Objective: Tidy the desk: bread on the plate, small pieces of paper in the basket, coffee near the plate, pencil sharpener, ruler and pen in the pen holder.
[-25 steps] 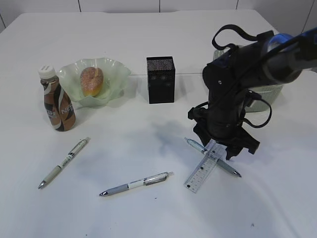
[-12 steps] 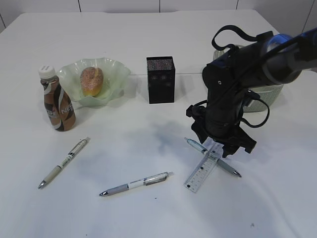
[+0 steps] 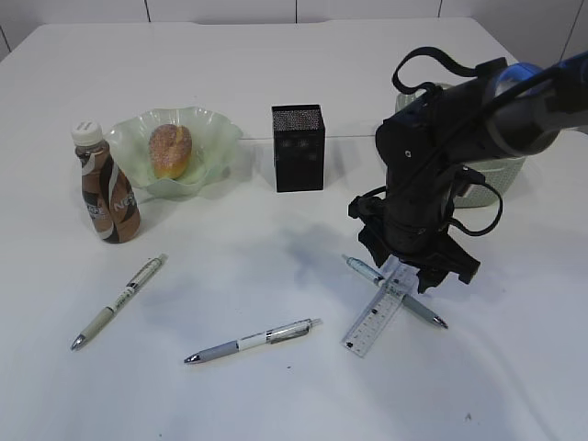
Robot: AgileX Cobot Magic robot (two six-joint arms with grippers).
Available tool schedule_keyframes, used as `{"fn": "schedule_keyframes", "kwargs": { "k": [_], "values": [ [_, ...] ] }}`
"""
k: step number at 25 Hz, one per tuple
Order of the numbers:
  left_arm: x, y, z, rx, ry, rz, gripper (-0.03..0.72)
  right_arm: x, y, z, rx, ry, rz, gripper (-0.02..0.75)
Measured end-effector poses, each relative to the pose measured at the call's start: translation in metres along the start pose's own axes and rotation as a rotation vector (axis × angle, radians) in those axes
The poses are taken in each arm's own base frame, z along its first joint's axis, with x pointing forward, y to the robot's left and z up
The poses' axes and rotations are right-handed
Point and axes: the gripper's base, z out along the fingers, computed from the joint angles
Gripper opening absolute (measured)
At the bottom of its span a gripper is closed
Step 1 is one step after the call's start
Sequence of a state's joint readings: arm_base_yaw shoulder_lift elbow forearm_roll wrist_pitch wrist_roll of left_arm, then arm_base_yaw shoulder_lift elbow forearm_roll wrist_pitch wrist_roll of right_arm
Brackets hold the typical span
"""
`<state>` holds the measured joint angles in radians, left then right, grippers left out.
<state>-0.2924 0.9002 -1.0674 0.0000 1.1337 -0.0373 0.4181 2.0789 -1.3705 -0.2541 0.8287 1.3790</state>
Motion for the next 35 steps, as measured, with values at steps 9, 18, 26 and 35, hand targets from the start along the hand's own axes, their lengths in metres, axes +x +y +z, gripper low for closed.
{"fn": "schedule_keyframes", "kwargs": {
  "k": [9, 18, 26, 35],
  "values": [
    [0.0000, 0.0000, 0.0000, 0.000, 0.000, 0.000, 0.524, -0.0001, -0.0008, 0.0028, 0.014, -0.006, -0.008, 0.512],
    [0.0000, 0.0000, 0.0000, 0.000, 0.000, 0.000, 0.524, 0.0010, -0.0010, 0.0071, 0.024, 0.001, -0.006, 0.512],
    [0.0000, 0.0000, 0.0000, 0.000, 0.000, 0.000, 0.523, 0.0012, -0.0010, 0.0077, 0.025, 0.001, -0.006, 0.463],
    [0.0000, 0.0000, 0.0000, 0.000, 0.000, 0.000, 0.520, 0.0010, -0.0006, 0.0076, 0.024, 0.001, -0.004, 0.299]
  ]
}}
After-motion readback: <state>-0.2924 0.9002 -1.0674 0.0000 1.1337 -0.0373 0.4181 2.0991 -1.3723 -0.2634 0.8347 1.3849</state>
